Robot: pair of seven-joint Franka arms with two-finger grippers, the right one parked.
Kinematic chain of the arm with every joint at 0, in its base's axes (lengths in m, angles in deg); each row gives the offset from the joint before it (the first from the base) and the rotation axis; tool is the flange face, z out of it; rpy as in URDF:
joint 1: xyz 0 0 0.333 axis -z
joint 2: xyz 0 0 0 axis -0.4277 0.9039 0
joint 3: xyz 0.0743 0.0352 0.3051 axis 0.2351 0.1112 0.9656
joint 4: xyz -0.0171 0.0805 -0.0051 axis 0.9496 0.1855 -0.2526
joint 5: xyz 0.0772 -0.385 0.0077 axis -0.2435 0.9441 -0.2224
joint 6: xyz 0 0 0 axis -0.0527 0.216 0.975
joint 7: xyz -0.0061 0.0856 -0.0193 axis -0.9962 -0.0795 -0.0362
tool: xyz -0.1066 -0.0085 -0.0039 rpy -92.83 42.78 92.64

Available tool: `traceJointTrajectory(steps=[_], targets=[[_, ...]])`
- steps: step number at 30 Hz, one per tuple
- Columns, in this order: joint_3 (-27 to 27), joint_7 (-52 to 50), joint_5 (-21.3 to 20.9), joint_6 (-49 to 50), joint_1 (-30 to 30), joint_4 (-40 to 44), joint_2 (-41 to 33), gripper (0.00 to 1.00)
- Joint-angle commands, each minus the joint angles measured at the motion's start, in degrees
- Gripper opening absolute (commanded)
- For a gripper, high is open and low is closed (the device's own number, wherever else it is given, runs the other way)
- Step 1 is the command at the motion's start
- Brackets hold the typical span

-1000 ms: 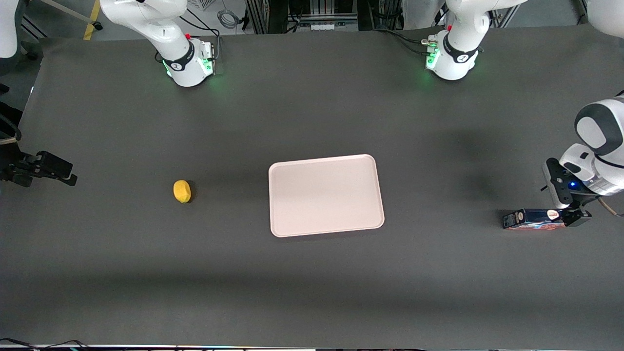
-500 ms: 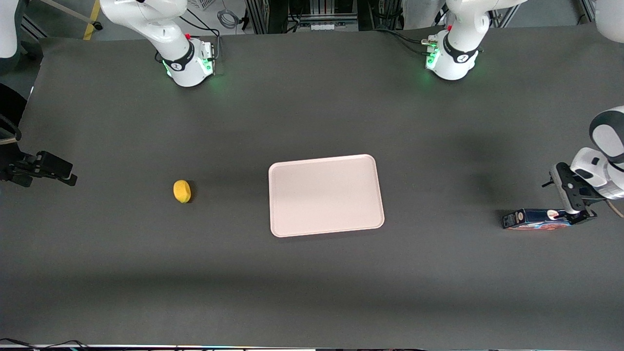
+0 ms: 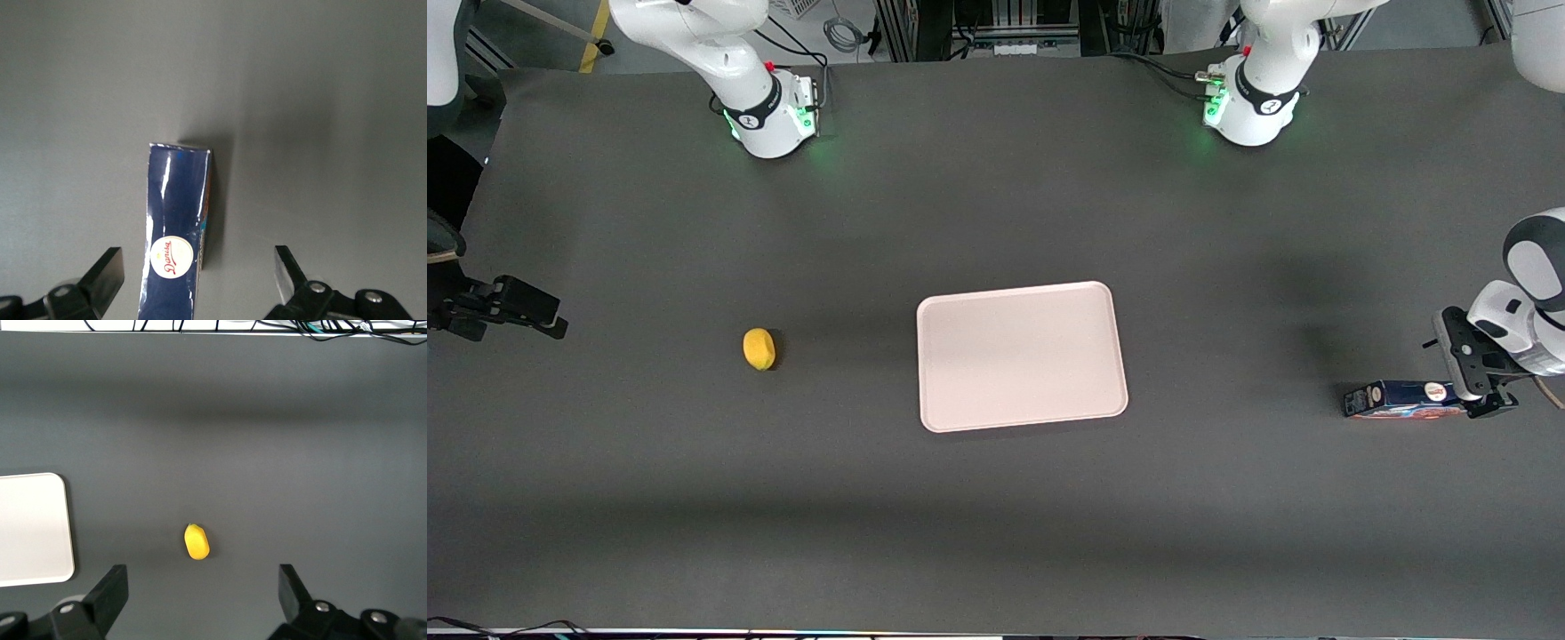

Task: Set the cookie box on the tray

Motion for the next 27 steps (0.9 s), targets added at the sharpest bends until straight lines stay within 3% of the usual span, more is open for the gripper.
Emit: traceJointTrajectory(steps=[1, 27], targets=[[0.36, 0.2, -2.16, -0.73, 0.84, 1.16, 0.42, 1.0], [0.36, 4.25, -1.45, -5.74, 0.75, 0.11, 2.35, 1.0]])
